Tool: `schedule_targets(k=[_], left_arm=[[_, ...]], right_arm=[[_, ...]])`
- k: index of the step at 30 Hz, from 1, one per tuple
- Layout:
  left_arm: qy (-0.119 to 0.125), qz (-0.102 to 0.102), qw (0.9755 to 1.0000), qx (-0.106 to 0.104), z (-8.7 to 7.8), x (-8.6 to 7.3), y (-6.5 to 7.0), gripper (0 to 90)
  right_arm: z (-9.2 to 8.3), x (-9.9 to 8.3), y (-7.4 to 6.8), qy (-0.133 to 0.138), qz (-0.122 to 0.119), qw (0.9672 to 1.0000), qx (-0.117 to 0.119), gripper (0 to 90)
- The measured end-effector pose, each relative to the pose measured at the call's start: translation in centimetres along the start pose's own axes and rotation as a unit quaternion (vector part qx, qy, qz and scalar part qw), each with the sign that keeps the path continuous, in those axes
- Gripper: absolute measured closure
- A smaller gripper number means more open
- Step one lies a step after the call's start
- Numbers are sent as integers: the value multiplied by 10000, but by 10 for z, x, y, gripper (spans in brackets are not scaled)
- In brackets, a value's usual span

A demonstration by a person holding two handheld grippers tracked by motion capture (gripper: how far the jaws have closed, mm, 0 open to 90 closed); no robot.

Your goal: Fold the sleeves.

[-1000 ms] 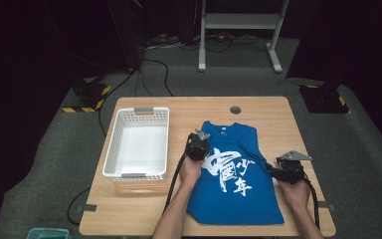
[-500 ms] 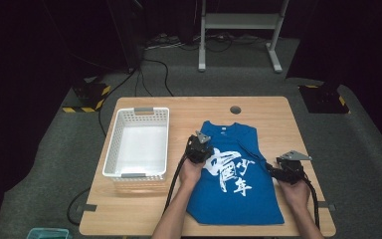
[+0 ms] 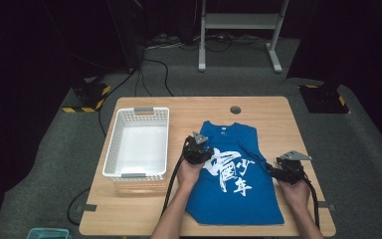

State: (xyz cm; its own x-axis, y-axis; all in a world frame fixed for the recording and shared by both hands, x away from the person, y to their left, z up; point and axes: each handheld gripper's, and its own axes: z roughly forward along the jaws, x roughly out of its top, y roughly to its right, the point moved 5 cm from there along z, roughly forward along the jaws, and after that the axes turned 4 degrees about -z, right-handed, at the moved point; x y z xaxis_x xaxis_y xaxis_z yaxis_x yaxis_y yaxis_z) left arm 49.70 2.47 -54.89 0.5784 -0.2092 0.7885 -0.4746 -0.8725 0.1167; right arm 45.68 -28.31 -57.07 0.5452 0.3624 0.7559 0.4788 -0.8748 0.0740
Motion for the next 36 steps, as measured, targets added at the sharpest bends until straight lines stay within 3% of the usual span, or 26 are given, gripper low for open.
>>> schedule_targets(k=[14,36], left_arm=[[47,-166,9998,-25,-11,-7,-3,514],[147,-252,9996,3,-31,-23,-2,499]], right_arm=[[0,0,0,-2,6,10000,2,446],[0,0,0,-3,10,10000,5,446]])
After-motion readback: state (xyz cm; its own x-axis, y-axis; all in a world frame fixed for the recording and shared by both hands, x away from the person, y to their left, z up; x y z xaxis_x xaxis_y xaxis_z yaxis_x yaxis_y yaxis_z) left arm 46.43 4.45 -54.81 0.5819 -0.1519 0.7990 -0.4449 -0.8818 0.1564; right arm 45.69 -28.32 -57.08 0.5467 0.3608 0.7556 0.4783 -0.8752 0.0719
